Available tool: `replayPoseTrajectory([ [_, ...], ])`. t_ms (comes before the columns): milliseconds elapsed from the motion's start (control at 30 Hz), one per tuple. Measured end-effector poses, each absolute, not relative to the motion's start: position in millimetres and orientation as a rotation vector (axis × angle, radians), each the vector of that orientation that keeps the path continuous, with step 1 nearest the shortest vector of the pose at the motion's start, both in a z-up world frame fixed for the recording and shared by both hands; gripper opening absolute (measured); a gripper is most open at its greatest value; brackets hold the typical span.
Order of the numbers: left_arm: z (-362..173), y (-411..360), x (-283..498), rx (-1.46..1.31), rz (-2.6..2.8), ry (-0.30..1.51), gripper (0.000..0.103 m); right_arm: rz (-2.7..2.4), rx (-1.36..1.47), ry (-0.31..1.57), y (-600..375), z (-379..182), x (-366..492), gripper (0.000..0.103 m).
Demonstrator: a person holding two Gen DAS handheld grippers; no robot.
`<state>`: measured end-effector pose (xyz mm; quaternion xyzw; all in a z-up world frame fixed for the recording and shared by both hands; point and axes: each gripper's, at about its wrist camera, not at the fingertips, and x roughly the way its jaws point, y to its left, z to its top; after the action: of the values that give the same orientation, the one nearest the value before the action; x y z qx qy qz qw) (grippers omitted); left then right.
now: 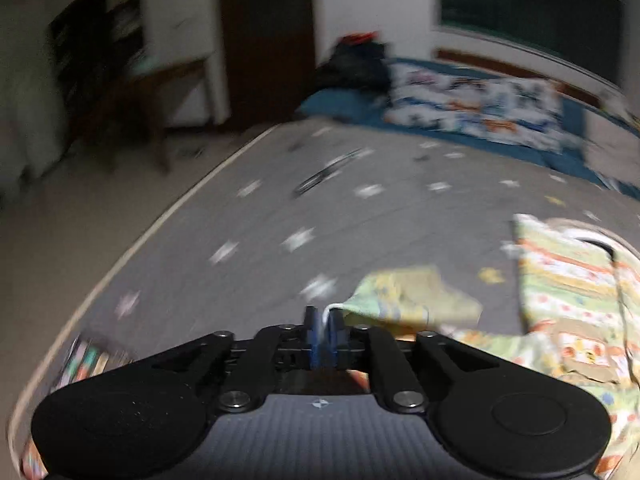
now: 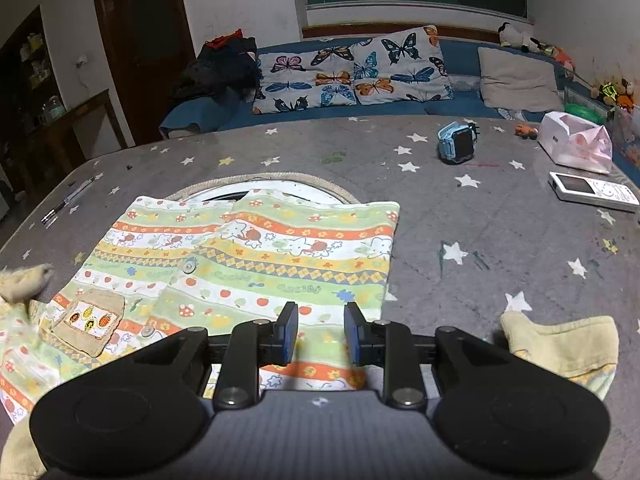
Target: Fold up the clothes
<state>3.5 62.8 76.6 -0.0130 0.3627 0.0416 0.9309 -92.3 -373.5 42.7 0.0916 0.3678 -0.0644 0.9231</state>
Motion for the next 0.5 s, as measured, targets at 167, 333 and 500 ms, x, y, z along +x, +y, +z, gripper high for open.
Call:
replayPoseTrajectory([
  [167,68.9,98.4,1.5,-0.137,0.259,0.776,0.041,-0.139,0.187,0.773,-372.3,36.9,-89.3,0.025],
  [333,85.1,96.7,-1.8,-0.115,0.252,0.699,0.041,-0.153,0.179,0.78,-373.0,34.3,-89.3,0.031],
  [500,95.6,73.1,-10.4,-0.02,0.036,0.691,0.047,-0.155,0.175,0.775,-372.8,35.9,-89.5,0.033],
])
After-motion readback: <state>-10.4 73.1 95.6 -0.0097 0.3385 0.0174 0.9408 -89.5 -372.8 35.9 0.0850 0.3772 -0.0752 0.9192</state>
